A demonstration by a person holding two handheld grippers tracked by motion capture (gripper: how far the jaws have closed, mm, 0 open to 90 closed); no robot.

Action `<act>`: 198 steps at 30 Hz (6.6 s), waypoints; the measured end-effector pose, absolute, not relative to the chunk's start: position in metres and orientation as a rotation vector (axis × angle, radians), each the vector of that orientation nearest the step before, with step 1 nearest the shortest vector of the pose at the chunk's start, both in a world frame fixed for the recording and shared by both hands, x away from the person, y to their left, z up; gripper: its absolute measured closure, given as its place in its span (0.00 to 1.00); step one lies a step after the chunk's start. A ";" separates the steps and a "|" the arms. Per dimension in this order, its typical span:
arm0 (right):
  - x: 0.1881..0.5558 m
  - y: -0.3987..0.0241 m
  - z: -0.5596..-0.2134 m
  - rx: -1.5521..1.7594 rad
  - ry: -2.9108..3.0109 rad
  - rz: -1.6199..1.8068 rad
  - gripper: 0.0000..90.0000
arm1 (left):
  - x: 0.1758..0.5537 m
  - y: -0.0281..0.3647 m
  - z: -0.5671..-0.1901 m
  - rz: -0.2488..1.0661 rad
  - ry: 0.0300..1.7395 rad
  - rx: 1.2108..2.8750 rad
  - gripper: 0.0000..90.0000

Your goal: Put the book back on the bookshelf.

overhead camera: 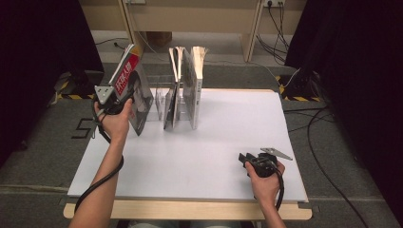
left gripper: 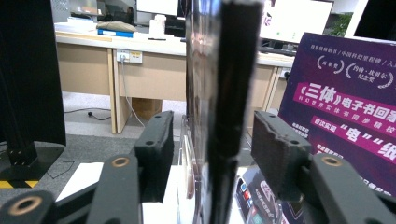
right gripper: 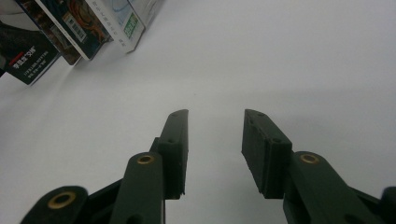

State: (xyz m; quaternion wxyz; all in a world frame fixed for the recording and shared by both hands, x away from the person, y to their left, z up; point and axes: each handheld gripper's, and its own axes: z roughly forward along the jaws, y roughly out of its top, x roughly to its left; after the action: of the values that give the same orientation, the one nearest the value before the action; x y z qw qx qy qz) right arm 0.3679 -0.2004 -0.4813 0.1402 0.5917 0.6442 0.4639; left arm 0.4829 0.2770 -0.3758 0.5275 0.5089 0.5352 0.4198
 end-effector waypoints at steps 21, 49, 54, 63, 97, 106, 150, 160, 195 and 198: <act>0.368 -0.201 -0.481 1.710 1.851 1.338 0.69 | 0.471 0.281 -0.376 0.989 1.289 1.254 0.42; 0.366 -0.201 -0.478 1.708 1.845 1.342 0.69 | 0.446 0.293 -0.380 0.965 1.288 1.311 0.41; 0.366 -0.201 -0.478 1.707 1.845 1.341 0.69 | 0.441 0.292 -0.384 0.959 1.283 1.331 0.41; 0.366 -0.201 -0.478 1.707 1.844 1.341 0.69 | 0.433 0.296 -0.392 0.942 1.291 1.343 0.41; 0.365 -0.200 -0.477 1.708 1.837 1.345 0.69 | 0.396 0.314 -0.409 0.890 1.296 1.379 0.38; 0.364 -0.200 -0.476 1.702 1.838 1.341 0.69 | 0.386 0.321 -0.412 0.871 1.304 1.388 0.38; 0.363 -0.200 -0.475 1.708 1.829 1.348 0.69 | 0.340 0.333 -0.447 0.782 1.334 1.458 0.37; 0.363 -0.201 -0.475 1.703 1.829 1.347 0.69 | 0.332 0.338 -0.457 0.770 1.354 1.474 0.36; 0.363 -0.200 -0.477 1.707 1.837 1.344 0.69 | 0.310 0.348 -0.495 0.720 1.437 1.503 0.36; 0.363 -0.198 -0.477 1.695 1.845 1.338 0.69 | 0.308 0.348 -0.495 0.719 1.434 1.497 0.36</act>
State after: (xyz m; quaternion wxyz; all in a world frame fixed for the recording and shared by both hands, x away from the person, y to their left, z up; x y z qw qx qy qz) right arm 0.3631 -0.1984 -0.4774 0.1503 0.5900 0.6422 0.4657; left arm 0.3081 0.3483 -0.4950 0.4563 0.6070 0.5815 0.2918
